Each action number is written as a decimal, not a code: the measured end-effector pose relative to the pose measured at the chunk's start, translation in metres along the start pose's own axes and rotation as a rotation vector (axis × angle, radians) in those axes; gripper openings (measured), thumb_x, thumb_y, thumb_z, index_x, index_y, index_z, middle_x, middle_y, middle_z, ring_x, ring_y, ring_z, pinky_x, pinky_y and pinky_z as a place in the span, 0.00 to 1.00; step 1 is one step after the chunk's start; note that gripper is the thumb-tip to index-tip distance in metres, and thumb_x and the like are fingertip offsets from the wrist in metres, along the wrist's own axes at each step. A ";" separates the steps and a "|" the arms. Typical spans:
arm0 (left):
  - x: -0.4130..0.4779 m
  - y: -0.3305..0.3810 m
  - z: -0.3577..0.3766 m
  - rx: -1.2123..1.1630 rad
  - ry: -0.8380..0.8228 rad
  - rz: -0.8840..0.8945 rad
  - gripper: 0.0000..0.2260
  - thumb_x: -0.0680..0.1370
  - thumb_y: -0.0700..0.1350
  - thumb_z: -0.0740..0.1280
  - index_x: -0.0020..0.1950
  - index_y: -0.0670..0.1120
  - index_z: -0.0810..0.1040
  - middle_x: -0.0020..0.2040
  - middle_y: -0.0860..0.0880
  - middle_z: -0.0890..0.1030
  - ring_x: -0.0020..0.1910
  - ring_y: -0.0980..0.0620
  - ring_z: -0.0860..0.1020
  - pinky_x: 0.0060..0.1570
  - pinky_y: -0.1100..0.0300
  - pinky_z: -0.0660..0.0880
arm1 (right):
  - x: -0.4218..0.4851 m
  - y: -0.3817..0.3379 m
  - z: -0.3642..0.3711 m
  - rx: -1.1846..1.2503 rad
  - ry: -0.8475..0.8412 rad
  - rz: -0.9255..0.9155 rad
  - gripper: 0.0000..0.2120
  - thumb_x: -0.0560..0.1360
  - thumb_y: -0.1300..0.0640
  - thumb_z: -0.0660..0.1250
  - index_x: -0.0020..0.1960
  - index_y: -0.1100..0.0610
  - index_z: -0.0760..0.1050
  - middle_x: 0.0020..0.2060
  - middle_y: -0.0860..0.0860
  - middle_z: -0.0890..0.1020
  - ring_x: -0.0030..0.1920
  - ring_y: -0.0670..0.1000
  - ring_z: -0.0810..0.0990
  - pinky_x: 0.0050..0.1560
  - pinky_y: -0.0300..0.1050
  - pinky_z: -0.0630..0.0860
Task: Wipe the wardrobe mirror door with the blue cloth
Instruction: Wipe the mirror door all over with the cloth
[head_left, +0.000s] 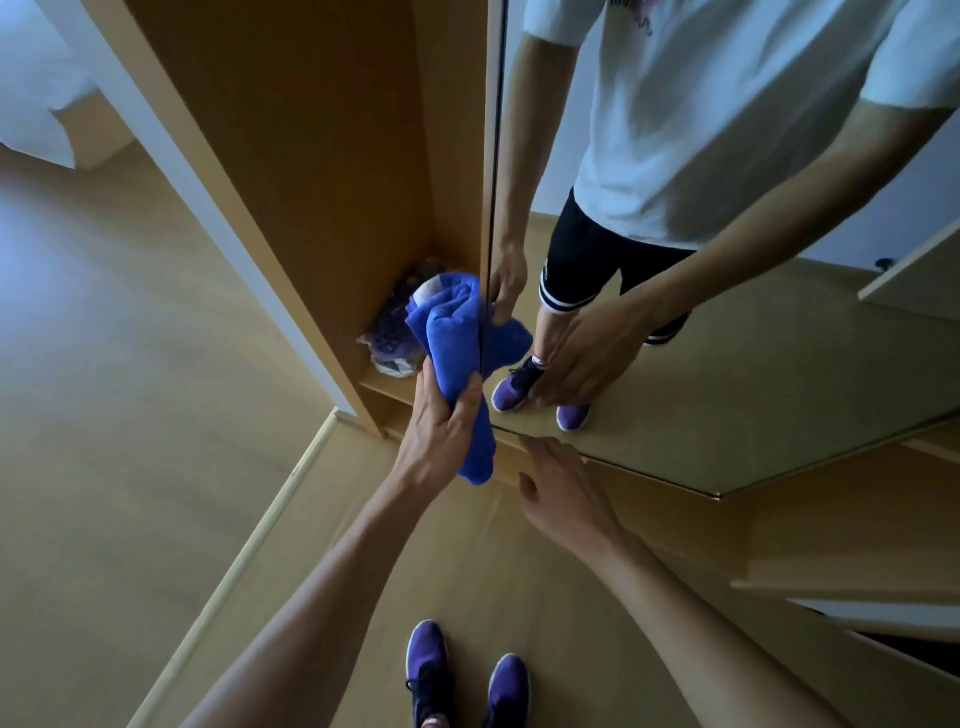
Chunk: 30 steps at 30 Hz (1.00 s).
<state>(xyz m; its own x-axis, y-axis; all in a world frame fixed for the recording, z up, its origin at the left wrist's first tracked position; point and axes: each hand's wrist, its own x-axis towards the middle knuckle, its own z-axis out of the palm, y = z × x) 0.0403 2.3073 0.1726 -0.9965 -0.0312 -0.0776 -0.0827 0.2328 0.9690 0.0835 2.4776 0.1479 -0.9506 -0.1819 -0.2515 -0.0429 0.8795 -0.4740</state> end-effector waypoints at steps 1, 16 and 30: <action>-0.001 0.001 -0.001 -0.002 0.000 0.005 0.18 0.80 0.62 0.59 0.70 0.67 0.64 0.66 0.51 0.73 0.64 0.50 0.74 0.66 0.45 0.73 | -0.001 -0.001 -0.001 0.002 0.000 -0.004 0.25 0.82 0.56 0.61 0.77 0.56 0.63 0.69 0.53 0.73 0.70 0.53 0.69 0.66 0.45 0.67; -0.012 -0.066 0.018 -0.001 -0.047 -0.227 0.11 0.78 0.61 0.61 0.59 0.64 0.67 0.61 0.47 0.74 0.54 0.51 0.76 0.64 0.37 0.74 | 0.008 0.005 0.018 -0.036 0.100 -0.113 0.18 0.77 0.60 0.67 0.66 0.60 0.74 0.59 0.55 0.80 0.62 0.57 0.76 0.63 0.52 0.73; -0.008 -0.042 0.015 -0.080 -0.012 -0.119 0.16 0.81 0.59 0.62 0.59 0.81 0.63 0.66 0.54 0.77 0.65 0.53 0.76 0.67 0.47 0.74 | 0.005 0.010 0.031 0.039 0.127 -0.129 0.22 0.77 0.60 0.69 0.71 0.59 0.73 0.62 0.55 0.80 0.64 0.57 0.77 0.62 0.52 0.75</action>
<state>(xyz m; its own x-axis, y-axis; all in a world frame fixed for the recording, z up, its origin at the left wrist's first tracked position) 0.0514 2.3125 0.1290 -0.9798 -0.0421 -0.1953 -0.1995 0.1494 0.9684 0.0882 2.4718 0.1157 -0.9693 -0.2328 -0.0786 -0.1575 0.8342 -0.5286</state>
